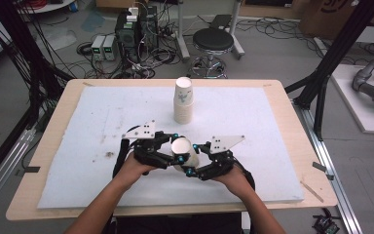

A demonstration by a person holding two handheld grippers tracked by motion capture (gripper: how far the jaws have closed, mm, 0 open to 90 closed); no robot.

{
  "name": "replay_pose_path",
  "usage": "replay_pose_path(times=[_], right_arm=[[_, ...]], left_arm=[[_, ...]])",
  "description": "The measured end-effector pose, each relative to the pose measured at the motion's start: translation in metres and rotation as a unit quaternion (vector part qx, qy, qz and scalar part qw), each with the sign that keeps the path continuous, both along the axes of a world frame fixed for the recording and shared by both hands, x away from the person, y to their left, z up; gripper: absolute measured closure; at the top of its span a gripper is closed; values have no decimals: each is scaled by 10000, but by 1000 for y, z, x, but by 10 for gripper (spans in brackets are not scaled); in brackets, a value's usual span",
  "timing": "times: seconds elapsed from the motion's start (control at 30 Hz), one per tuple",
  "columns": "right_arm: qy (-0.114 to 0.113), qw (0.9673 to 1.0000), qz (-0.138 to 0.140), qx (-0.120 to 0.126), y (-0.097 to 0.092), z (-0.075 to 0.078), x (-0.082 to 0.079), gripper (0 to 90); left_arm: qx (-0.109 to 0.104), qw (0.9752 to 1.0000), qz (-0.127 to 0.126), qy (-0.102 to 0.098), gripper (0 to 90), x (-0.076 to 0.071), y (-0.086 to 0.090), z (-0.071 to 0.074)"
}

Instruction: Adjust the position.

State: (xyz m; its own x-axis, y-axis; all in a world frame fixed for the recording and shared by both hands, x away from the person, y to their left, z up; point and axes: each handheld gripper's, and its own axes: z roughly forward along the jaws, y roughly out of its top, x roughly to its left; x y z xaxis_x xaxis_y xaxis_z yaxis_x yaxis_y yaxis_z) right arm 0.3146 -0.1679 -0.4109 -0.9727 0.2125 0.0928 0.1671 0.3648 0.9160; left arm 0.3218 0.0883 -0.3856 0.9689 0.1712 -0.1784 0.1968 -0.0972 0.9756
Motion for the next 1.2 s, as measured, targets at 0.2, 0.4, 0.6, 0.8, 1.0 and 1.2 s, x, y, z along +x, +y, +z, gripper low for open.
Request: replay_pose_path(times=[0.2, 0.4, 0.6, 0.8, 1.0, 1.2], right_arm=[[-24, 9999, 50, -154, 0, -1, 1, 370], [2, 9996, 76, -254, -1, 0, 2, 376], [9, 9985, 131, -529, -1, 2, 5, 384], [-54, 9937, 346, -1060, 4, 8, 8, 384], [-207, 9869, 523, -1514, 9, 20, 10, 383], [-240, 9773, 660, -1999, 15, 26, 11, 381]], left_arm=[[270, 9993, 183, -178, 174, -4, 0, 2], [279, 9992, 229, -180, 171, -3, 9, 8], [579, 9980, 151, -213, 171, -3, 16, 12], [935, 9954, 7, -195, 171, -3, 17, 11], [1202, 9925, -74, -200, 171, -3, 13, 9], [1465, 9888, -182, -226, 171, -2, 11, 9]])
